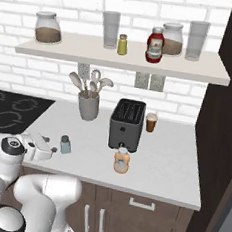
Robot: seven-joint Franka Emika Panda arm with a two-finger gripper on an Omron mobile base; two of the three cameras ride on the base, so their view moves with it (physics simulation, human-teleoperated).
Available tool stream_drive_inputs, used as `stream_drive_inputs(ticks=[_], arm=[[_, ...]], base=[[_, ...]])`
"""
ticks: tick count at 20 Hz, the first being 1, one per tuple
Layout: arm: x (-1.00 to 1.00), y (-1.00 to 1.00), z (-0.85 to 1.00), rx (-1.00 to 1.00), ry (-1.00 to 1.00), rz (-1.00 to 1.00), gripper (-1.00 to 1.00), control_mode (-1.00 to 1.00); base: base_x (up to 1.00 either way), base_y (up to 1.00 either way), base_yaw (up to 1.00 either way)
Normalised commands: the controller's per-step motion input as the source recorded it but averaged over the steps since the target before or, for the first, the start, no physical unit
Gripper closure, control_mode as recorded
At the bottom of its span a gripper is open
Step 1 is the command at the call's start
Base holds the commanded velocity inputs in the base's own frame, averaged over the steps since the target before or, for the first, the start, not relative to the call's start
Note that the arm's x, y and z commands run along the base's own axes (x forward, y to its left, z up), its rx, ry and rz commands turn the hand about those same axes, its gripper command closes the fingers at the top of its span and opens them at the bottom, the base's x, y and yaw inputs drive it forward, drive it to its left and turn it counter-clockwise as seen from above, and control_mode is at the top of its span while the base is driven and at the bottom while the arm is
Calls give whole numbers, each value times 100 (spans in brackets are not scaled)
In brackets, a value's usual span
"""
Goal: Put the shaker and condiment bottle from the counter next to their counterparts in the cabinet.
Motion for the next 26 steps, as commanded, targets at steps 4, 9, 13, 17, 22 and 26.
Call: stream_drive_inputs(ticks=[4, 9, 13, 17, 22, 26], arm=[[20, 0, -12, 0, 0, 0, -100, -100], [15, 0, -9, 0, 0, 0, -100, -100], [13, 0, -14, 0, 0, 0, -100, -100], [8, 0, -6, 0, 0, 0, -100, -100], [10, 0, -12, 0, 0, 0, -100, -100], [10, 0, -10, 0, 0, 0, -100, -100]], base=[[0, 0, 0], [0, 0, 0], [0, 0, 0], [0, 0, 0], [0, 0, 0], [0, 0, 0]])
